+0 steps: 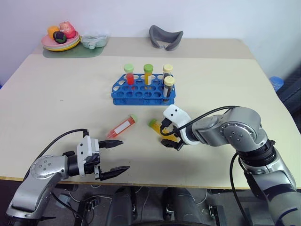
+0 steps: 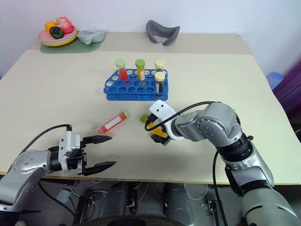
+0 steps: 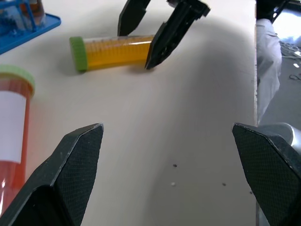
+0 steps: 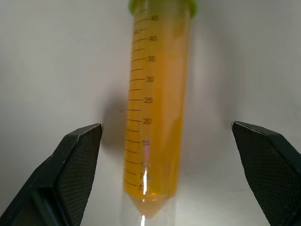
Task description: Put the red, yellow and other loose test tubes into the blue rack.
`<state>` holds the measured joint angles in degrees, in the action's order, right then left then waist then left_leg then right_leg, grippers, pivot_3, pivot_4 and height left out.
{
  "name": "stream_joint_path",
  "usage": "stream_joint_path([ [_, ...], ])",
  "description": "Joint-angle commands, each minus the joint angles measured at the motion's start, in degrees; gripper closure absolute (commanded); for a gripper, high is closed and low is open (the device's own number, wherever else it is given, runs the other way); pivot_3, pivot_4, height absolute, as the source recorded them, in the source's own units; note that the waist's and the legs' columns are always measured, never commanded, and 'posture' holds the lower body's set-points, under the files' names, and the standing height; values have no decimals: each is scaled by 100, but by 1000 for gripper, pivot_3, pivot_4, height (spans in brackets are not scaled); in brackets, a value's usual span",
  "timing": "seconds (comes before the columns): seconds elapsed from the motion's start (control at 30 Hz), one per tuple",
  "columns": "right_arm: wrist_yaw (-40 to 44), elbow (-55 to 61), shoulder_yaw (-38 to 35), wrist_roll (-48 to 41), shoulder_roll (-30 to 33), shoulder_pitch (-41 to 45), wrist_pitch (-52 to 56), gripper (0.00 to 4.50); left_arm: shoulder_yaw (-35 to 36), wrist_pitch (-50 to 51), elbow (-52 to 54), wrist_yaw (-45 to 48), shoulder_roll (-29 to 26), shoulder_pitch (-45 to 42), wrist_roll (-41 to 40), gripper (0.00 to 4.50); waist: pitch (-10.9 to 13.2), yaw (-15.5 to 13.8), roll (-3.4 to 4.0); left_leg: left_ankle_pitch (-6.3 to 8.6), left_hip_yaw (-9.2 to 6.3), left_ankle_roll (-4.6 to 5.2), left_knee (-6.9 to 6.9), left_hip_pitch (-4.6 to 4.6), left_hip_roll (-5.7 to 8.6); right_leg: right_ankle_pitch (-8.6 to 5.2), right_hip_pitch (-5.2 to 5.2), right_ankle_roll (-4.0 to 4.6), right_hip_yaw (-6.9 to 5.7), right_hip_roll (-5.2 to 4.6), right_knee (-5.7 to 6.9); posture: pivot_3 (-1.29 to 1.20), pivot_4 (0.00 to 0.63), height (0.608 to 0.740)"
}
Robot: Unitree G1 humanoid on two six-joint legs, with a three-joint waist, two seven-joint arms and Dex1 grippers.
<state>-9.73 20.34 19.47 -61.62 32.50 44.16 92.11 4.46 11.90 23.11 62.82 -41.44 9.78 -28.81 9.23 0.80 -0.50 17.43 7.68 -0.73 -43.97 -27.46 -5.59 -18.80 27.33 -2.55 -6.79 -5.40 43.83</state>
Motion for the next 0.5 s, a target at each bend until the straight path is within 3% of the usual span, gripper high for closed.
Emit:
stream_joint_path([
  [0.03, -417, -166, 44, -527, 15, 170, 39, 26, -54, -18, 220, -49, 16, -53, -27, 0, 0, 1, 0, 0, 0, 0, 0, 0, 1, 0, 0, 0, 0, 0, 0, 0, 150, 669],
  [0.23, -1015, -387, 361, -1393, 335, 373, 39, 26, -135, 56, 217, -89, 12, -206, -65, 0, 0, -9, 0, 0, 0, 1, -1, 0, 0, 0, -1, 0, 0, 1, 0, 0, 150, 669],
  [0.5, -1538, -479, 653, -1885, 507, 568, 39, 26, -179, 57, 184, -103, 62, -247, -52, 0, -1, -3, -1, 1, -1, 2, 0, 0, 0, 0, -2, -1, -1, 0, -1, 0, 150, 669],
])
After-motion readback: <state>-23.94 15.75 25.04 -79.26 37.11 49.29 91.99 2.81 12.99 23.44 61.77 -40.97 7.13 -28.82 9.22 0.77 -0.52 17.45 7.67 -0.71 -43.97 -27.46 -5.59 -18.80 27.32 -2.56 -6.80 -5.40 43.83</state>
